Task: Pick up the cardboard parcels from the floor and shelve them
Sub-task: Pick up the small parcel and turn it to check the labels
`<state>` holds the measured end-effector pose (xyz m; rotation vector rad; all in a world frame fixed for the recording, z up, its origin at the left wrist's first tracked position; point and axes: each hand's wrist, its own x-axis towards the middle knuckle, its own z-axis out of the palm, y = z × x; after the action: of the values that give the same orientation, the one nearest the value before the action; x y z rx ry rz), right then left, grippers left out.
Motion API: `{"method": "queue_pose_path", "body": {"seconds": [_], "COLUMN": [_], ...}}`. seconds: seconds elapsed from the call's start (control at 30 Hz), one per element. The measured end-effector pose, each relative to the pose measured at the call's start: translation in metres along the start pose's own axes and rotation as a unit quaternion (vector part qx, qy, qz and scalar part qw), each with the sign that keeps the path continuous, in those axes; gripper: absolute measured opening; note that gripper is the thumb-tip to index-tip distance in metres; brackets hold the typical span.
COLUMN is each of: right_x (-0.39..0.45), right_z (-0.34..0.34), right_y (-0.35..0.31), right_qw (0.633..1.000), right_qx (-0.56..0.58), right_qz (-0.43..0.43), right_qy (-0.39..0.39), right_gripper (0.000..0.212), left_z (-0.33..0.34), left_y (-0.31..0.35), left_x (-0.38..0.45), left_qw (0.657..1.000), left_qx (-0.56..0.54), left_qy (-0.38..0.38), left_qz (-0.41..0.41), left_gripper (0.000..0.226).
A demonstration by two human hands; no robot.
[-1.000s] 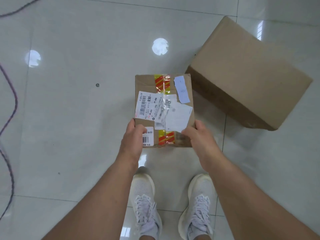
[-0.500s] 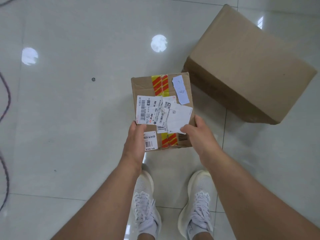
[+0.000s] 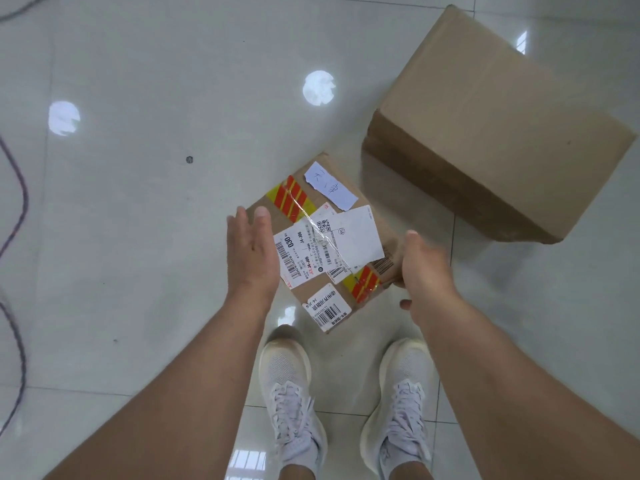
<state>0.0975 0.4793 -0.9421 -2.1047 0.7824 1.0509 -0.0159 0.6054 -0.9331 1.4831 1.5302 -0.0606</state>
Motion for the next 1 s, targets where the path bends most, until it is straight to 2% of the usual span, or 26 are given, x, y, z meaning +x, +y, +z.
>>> {"method": "queue_pose_path", "body": {"seconds": [0.1,0.2,0.27,0.33,0.4,0.5,0.67,0.77,0.87,1.0], "right_x": [0.001,0.001,0.002,0.004,0.003,0.004,0.018,0.026,0.027,0.027], "right_z": [0.001,-0.005,-0.008,-0.012,-0.015,-0.018,-0.027,-0.026,-0.018,-0.014], "right_y": [-0.001,-0.005,-0.005,-0.003,-0.001,0.003,0.01,0.029,0.049,0.054], "right_qw": [0.998,0.988,0.99,0.996,0.998,0.997,0.992,0.991,0.987,0.986], "right_qx": [0.041,0.097,0.085,0.049,0.049,0.055,0.072,0.051,0.039,0.052], "right_qz": [-0.045,-0.116,-0.113,-0.073,-0.038,-0.042,-0.092,-0.102,-0.113,-0.116], "right_qy": [-0.014,-0.017,-0.002,0.0,-0.017,-0.047,-0.046,-0.068,-0.109,-0.108], "right_gripper": [0.077,0.069,0.058,0.053,0.05,0.047,0.049,0.058,0.052,0.052], "left_z": [-0.001,-0.003,-0.004,-0.003,0.0,0.006,0.011,0.018,0.028,0.03], "left_y": [0.0,-0.007,-0.009,-0.011,-0.013,-0.018,-0.029,-0.042,-0.052,-0.05], "left_x": [0.001,-0.001,-0.002,-0.006,-0.009,-0.007,-0.005,-0.007,-0.014,-0.019], "left_qw": [1.0,0.995,0.993,0.995,0.997,0.992,0.992,0.988,0.978,0.969], "left_qx": [-0.006,-0.005,-0.016,-0.031,-0.04,-0.038,-0.076,-0.115,-0.176,-0.225], "left_qy": [0.027,0.081,0.097,0.074,0.013,-0.067,-0.025,-0.064,-0.078,-0.075], "left_qz": [-0.014,-0.063,-0.071,-0.058,-0.062,-0.1,-0.094,-0.08,-0.08,-0.074], "left_gripper": [0.057,0.062,0.063,0.06,0.062,0.073,0.069,0.081,0.091,0.062]}}
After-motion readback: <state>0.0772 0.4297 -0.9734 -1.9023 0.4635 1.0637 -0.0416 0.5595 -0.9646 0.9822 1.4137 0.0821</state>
